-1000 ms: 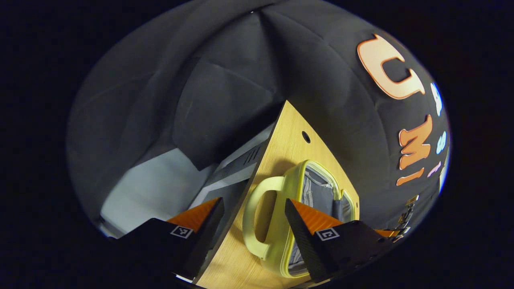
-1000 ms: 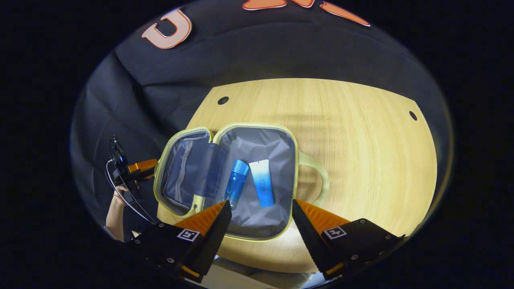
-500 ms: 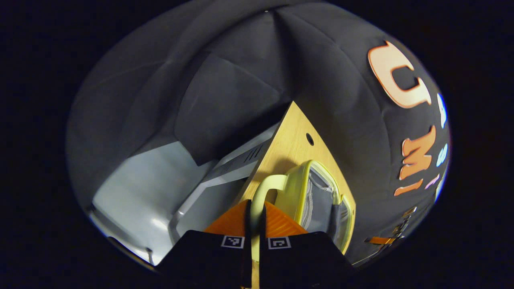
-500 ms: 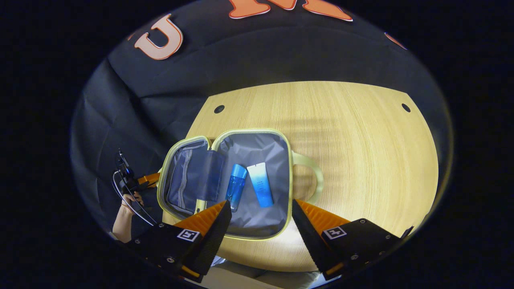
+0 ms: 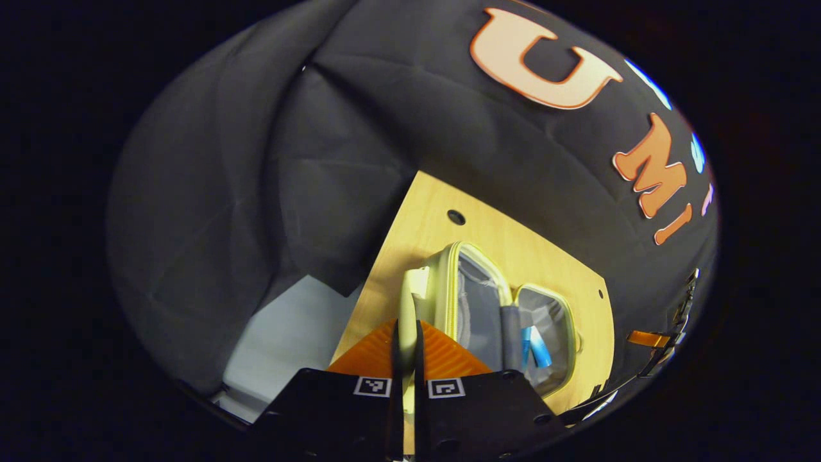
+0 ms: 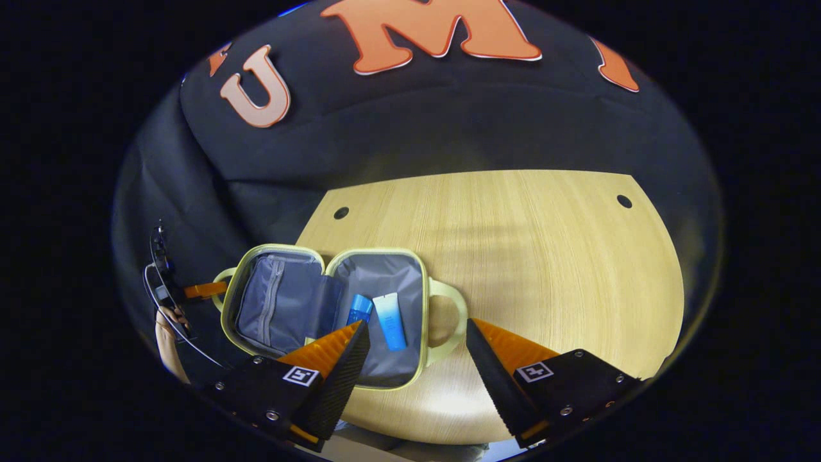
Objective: First open the suitcase, pack the skin care products into it, and then close the suitcase.
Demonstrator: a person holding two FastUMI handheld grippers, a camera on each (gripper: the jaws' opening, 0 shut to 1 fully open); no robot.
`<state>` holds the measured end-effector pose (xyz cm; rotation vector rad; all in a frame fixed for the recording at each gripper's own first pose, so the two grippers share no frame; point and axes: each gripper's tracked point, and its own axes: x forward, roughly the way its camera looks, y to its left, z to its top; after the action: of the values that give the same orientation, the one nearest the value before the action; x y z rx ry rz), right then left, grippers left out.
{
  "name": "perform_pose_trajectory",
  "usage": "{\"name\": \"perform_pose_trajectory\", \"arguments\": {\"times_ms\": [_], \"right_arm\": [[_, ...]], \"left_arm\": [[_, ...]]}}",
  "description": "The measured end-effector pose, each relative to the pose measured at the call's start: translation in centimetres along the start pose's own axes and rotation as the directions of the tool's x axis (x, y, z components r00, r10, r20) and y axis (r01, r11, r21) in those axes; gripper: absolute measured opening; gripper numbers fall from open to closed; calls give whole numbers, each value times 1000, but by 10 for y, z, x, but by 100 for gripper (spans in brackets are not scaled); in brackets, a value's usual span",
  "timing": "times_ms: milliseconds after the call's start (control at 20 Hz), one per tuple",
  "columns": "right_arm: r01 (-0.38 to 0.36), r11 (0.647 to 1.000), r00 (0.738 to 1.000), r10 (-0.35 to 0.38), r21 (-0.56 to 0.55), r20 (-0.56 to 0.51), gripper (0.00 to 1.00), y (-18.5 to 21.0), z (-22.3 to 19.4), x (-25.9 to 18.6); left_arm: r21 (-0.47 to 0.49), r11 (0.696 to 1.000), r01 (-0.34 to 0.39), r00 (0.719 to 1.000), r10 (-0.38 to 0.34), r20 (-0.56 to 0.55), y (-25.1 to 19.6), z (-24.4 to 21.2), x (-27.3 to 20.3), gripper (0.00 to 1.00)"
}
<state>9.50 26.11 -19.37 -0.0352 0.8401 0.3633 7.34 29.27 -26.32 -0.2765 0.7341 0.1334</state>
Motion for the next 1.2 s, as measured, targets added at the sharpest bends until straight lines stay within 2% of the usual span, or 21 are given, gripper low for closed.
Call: {"name": "perform_pose_trajectory", "arguments": {"times_ms": [100, 150, 300, 400, 450, 600, 750, 1050, 1200], "right_arm": [[6, 1000, 999, -6, -14, 37, 96, -19, 8, -8], [15, 999, 998, -13, -31, 59, 96, -33, 14, -17], [16, 998, 995, -10, -68, 94, 96, -67, 27, -33], [10, 997, 994, -2, -73, 110, 96, -90, 35, -42], [6, 997, 993, 2, -72, 118, 96, -102, 39, -47], [16, 997, 990, -5, -78, 144, 96, -148, 47, -62], [14, 997, 990, -3, -78, 144, 96, -178, 43, -74], [56, 997, 986, -47, -48, 162, 96, -236, 38, -92], [76, 996, 985, -70, -36, 156, 96, -258, 32, -96]], "left_arm": [[78, 996, -34, 999, 32, 23, -36, 14, -15, 9], [138, 988, -64, 997, 60, 38, -60, 22, -23, 7], [300, 943, -146, 988, 124, 91, -120, 35, -40, 4], [366, 915, -173, 983, 137, 124, -160, 38, -52, 7], [387, 904, -181, 981, 137, 137, -189, 37, -54, 5], [408, 900, -152, 985, 102, 142, -266, 18, -50, 7], [458, 878, -137, 988, 87, 130, -327, -6, -27, 6], [506, 861, -53, 998, 34, 47, -414, -59, 36, 7], [500, 866, 30, 998, -2, -56, -448, -104, 72, 7]]}}
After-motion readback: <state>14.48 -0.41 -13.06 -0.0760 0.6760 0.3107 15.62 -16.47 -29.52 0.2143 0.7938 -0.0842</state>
